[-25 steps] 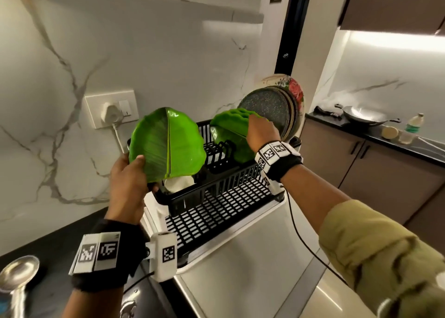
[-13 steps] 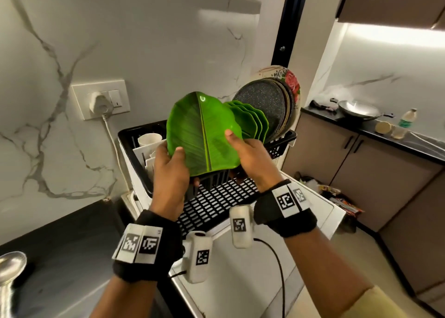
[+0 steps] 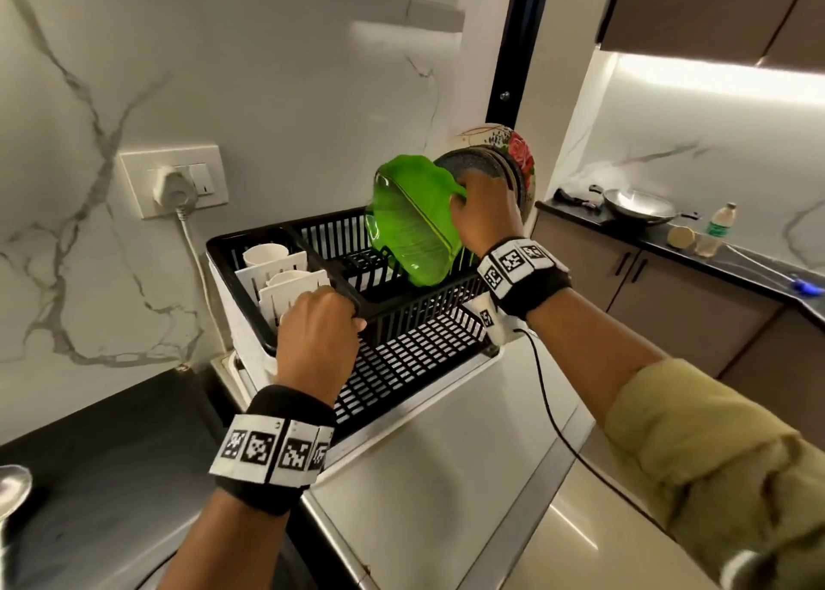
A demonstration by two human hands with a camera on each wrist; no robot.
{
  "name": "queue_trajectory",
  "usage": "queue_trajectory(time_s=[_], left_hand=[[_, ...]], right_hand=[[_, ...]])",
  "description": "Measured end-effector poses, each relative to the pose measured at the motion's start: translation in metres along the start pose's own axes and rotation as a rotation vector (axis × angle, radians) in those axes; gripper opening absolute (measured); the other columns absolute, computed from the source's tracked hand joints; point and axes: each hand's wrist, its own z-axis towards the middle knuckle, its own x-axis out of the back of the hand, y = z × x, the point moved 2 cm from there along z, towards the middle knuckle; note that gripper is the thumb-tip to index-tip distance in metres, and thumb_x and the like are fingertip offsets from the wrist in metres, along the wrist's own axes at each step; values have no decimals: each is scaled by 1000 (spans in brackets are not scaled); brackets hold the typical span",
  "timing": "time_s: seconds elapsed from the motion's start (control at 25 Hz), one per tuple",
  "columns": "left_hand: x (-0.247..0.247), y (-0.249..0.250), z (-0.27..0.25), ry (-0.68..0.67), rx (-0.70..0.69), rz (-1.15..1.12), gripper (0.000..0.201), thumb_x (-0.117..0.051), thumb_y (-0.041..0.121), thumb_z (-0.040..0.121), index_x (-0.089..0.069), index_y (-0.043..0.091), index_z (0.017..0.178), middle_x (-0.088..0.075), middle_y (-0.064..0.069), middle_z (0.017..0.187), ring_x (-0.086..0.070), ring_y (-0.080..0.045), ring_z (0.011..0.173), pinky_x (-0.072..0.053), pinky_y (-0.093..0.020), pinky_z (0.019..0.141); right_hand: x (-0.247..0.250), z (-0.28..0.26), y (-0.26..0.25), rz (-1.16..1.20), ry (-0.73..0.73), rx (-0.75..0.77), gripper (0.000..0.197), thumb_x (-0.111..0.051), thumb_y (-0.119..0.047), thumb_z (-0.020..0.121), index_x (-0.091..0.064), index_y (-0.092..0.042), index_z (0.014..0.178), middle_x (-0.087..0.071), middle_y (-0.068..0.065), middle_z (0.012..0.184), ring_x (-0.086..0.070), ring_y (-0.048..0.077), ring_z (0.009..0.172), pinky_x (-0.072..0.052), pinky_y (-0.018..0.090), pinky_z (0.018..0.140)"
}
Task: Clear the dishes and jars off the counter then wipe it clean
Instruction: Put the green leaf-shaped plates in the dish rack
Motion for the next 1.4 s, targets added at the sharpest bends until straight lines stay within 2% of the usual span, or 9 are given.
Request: queue_trajectory(time_s=[0.24,0.36,0.56,0.72,0.88,1.0,1.12,1.24,1.4], left_hand=[[6,9,-14,31,-28,130,14,-60,16,93,-70,9,100,-64,-6,98,-60,-23,92,-50,-33,78],[8,11,-12,8,-16,167,12,-58,16,94,-68,10,99,-64,-4,98,-61,-22,93,-50,-33,76],[6,10,-9,-9,-13,165,10,-60,18,94,-67,11,97,-64,-4,98,-62,-22,92,-53,-35,76],[4,7,-11,-2,5,122,10,-62,18,93,-68,11,96,-64,-3,97,-61,-21,89,-53,-33,77],[3,7,-12,7,6,125,10,-62,18,92,-69,11,97,-63,-3,100,-61,-20,90,-53,-32,77],[3,8,-15,20,-1,134,11,-62,18,92,-70,12,97,-63,-4,100,-61,-21,90,-50,-31,74],[2,7,-22,60,1,100,10,-63,13,90,-71,10,92,-62,-5,97,-59,-23,89,-48,-33,71],[2,2,-35,116,21,58,10,-62,7,87,-72,8,86,-61,-6,94,-57,-25,89,-51,-37,70],[-3,-5,-61,252,73,19,10,-60,12,87,-69,9,83,-63,-8,92,-57,-28,86,-48,-38,72]], right_hand=[[-24,5,-28,-342,-56,184,29,-40,-9,96,-49,-3,123,-65,23,108,-63,44,98,-45,41,70],[-36,4,-29,-331,-87,168,29,-39,-7,95,-50,-2,122,-65,23,106,-63,43,97,-47,42,70],[-52,5,-26,-291,-227,131,29,-45,-16,96,-62,-6,117,-65,18,116,-61,38,107,-48,41,85],[-54,-2,-19,-256,-193,69,27,-48,-23,96,-64,-8,113,-65,17,113,-61,37,105,-49,41,81],[-54,-25,-15,-188,35,-10,33,-54,-30,89,-59,-10,114,-55,14,119,-54,34,109,-48,41,79],[-62,-55,-17,-49,136,0,25,-58,-30,84,-64,-11,100,-60,11,107,-55,33,101,-45,42,84],[-79,-97,-25,126,99,-7,13,-58,-25,82,-64,-13,84,-62,8,93,-55,31,90,-44,39,78],[-87,-134,-39,310,48,0,11,-59,-21,83,-63,-11,83,-61,10,91,-54,29,87,-41,34,73],[-91,-167,-58,417,-103,141,11,-59,-21,82,-58,-12,76,-61,7,82,-53,25,81,-37,31,65]])
